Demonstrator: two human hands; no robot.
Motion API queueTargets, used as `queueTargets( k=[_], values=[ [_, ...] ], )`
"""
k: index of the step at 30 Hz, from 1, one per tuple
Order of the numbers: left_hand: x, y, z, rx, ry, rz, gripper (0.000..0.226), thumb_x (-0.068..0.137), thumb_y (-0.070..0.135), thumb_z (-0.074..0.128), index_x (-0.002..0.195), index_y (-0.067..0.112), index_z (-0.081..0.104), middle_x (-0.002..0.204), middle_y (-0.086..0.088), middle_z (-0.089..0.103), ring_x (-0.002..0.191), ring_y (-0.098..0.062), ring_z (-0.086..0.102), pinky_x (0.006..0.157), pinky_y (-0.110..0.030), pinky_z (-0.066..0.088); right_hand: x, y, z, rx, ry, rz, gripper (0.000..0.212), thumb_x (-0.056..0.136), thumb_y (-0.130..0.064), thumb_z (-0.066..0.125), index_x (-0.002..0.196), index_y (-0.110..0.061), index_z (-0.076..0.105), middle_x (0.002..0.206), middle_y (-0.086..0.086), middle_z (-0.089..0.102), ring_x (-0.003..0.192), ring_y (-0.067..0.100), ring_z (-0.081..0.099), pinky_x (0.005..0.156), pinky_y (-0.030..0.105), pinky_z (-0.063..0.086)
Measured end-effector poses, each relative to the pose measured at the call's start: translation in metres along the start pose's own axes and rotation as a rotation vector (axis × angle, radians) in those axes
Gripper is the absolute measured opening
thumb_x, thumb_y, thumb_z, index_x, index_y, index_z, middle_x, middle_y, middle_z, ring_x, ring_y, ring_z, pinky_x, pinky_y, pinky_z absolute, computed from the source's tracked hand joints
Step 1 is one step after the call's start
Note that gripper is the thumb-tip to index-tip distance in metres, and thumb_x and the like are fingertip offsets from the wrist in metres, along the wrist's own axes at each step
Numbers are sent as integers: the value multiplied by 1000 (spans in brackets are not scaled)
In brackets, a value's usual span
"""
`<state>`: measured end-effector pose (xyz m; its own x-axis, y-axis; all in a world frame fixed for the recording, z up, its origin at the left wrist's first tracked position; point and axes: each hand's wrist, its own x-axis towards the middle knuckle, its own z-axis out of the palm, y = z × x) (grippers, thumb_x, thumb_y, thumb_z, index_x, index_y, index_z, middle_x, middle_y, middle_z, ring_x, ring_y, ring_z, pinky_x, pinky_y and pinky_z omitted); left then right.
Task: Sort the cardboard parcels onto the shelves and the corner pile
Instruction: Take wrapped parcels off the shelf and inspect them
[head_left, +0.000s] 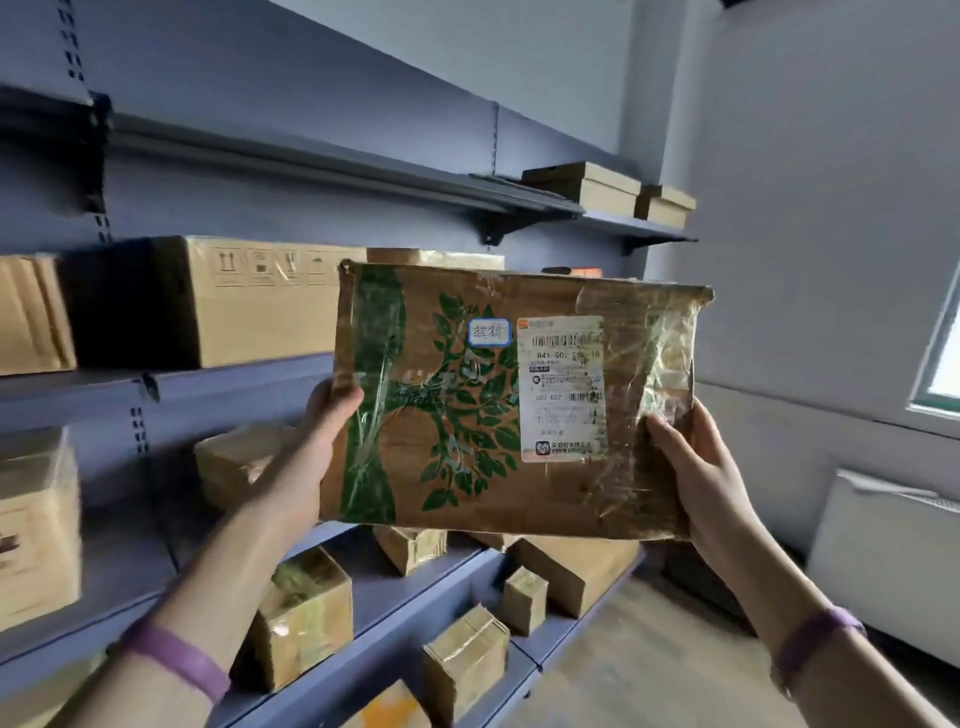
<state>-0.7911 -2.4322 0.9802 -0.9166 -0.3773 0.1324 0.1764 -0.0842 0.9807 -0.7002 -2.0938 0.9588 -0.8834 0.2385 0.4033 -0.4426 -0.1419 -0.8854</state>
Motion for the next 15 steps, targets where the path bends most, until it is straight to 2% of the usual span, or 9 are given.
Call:
queueTargets(
  k=[2, 4, 7, 9, 11, 15],
  values=[
    [-7, -9, 32, -36, -111, 8, 41, 103, 10, 46, 140, -6, 42, 144, -29, 45, 136, -38, 41, 92, -27, 35, 5, -1, -32, -28, 65, -9, 37, 94, -26, 62, 130, -26, 55, 115, 2, 71, 101, 22, 70, 85, 46, 59],
    [-24, -15, 61, -94, -268, 7, 42, 102, 19, 49, 141, 6, 44, 144, -24, 48, 135, -37, 43, 107, -37, 34, 10, 0, -62, -54, 119, -10, 35, 94, -27, 62, 128, -29, 56, 115, 3, 71, 97, 21, 71, 81, 45, 59],
    [-43, -29, 100, -104, -528, -67, 47, 86, 48, 63, 130, 35, 52, 130, -6, 63, 121, -29, 57, 107, -52, 40, 18, 3, -99, -90, 194, -10, 33, 93, -27, 63, 125, -31, 58, 111, 1, 72, 94, 20, 71, 75, 42, 60],
    [-41, -38, 128, -104, -646, -95, 52, 76, 61, 71, 123, 47, 54, 129, -1, 64, 123, -29, 57, 106, -61, 38, 27, 7, -120, -103, 257, -22, 34, 93, -25, 63, 126, -31, 58, 110, 0, 73, 95, 20, 71, 74, 41, 61],
    [-29, -47, 159, -119, -687, -96, 55, 76, 63, 70, 126, 46, 52, 127, 0, 64, 123, -29, 57, 104, -61, 39, 38, 11, -139, -126, 308, -33, 33, 93, -24, 63, 125, -32, 59, 111, -1, 73, 99, 22, 70, 81, 45, 60],
    [5, -67, 229, -196, -755, -114, 47, 83, 50, 60, 128, 39, 50, 121, -2, 67, 114, -28, 64, 96, -53, 48, 75, 23, -170, -148, 382, -51, 34, 93, -22, 62, 126, -30, 59, 114, 1, 72, 106, 26, 68, 93, 53, 53]
  ],
)
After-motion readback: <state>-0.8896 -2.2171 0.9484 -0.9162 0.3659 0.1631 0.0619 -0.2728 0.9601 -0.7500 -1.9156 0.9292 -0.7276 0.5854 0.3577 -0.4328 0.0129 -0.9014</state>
